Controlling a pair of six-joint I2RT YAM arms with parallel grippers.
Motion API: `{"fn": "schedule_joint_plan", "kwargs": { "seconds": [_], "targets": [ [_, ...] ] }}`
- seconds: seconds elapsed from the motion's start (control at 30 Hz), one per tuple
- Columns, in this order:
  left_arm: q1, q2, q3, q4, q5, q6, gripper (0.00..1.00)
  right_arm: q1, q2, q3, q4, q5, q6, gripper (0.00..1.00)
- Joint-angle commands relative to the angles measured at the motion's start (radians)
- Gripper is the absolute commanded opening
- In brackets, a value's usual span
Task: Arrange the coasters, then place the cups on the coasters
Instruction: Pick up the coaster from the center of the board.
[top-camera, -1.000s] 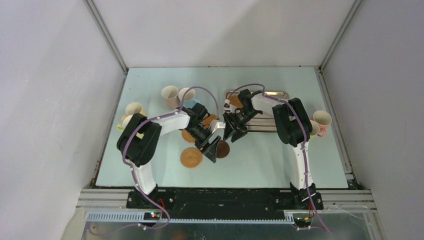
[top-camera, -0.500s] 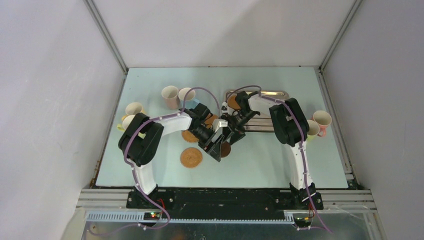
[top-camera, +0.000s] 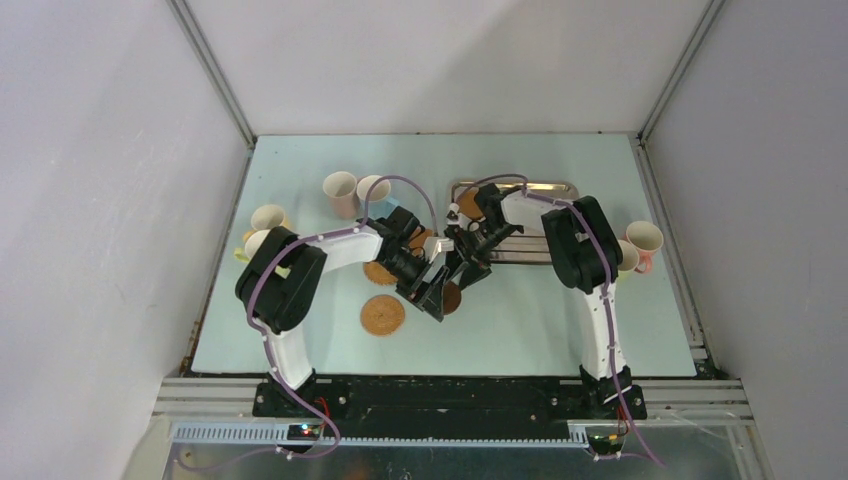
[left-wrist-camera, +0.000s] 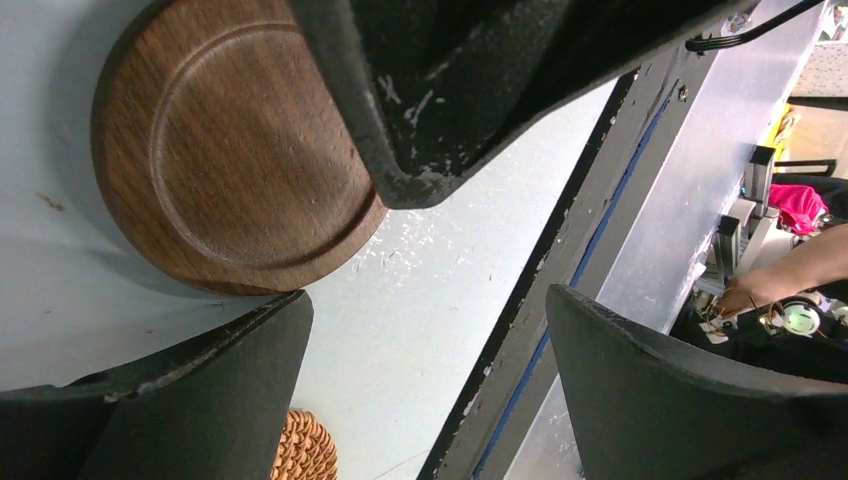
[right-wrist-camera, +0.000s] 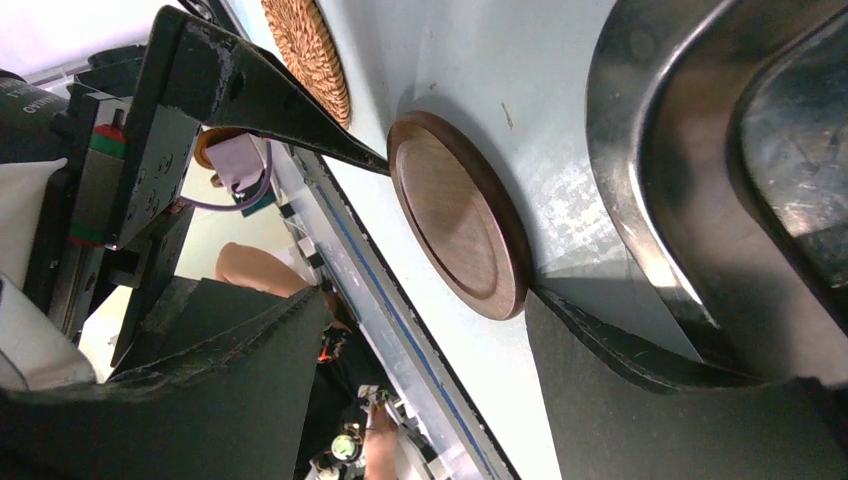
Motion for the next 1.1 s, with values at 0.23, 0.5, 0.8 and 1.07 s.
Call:
{"fn": "schedule_joint_plan", "kwargs": {
  "seconds": [0.23, 0.5, 0.8, 1.07],
  "targets": [
    [-0.007, 0.016, -0.028, 0.129, -0.101, 0.021, 0.98, 0.025, 0.008, -0.033, 0.082, -0.077, -0.031, 0.76],
    [-0.006, 0.01, -0.033, 0.133, -0.101, 0.02, 0.98, 0.074, 0.031, 0.03, -0.1, -0.321, -0.185, 0.68],
    [-0.007, 0.01, -0.032, 0.134, -0.108, 0.021, 0.98, 0.068, 0.011, 0.051, -0.284, -0.403, -0.37, 0.63],
    [-0.009, 0.016, -0.027, 0.13, -0.112, 0.02, 0.98, 0.09, 0.025, 0.024, -0.197, -0.326, -0.296, 0.61]
  ]
}}
